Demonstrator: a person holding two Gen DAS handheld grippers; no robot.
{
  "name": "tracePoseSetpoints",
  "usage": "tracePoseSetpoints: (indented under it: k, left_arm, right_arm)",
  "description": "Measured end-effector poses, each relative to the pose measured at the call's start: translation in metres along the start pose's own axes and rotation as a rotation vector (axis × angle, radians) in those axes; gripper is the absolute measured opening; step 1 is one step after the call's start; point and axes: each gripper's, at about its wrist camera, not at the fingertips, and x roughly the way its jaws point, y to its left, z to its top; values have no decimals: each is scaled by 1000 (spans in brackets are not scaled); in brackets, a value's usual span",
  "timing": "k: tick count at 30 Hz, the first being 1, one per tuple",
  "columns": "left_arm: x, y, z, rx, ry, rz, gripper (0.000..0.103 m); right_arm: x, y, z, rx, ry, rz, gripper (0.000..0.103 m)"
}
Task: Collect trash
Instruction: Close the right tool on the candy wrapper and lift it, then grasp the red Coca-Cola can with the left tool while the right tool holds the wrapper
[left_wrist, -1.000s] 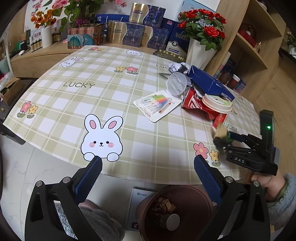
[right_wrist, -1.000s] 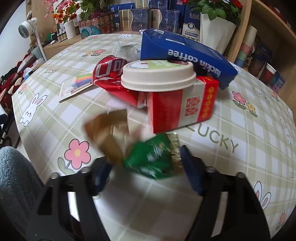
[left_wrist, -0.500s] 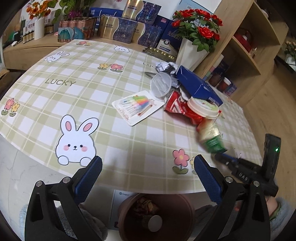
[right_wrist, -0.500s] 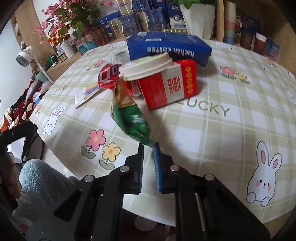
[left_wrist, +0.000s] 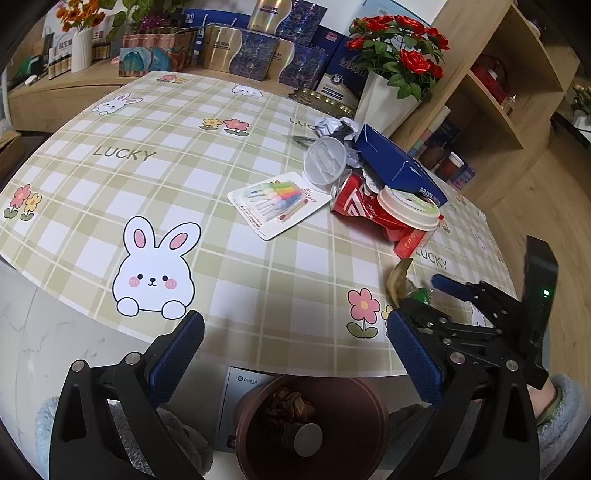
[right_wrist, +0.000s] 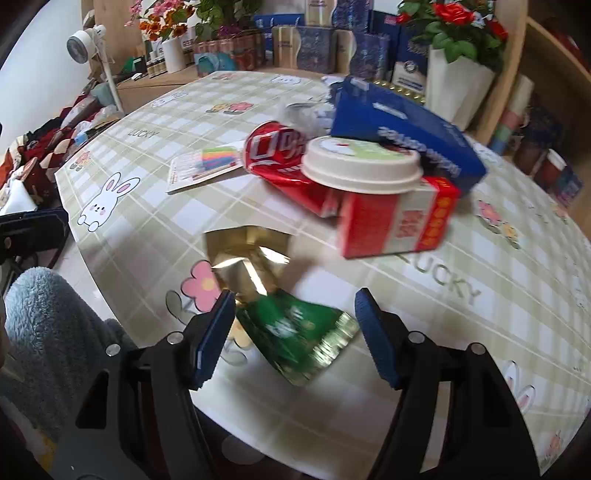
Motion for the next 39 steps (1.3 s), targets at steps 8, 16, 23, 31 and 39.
tracePoseSetpoints:
  k: [8, 16, 23, 31, 39]
  left_arm:
    - [0, 5, 0, -15, 5, 4, 97]
    - [11, 1, 4, -32, 48, -59, 86]
    - [55, -4, 31, -234, 154, -230, 61]
    - [112, -18, 67, -487, 144, -346, 53]
    - [145, -15, 75, -667, 157, -346, 37]
  right_arm:
    - [21, 6, 1, -2, 53, 52, 70]
    - [10, -11, -3, 105, 14, 85, 31]
    - [-20, -43, -24, 282, -72, 95, 30]
    - [-33, -71, -40, 368, -83, 68, 30]
    - [-46, -85, -52, 393, -95, 51, 30]
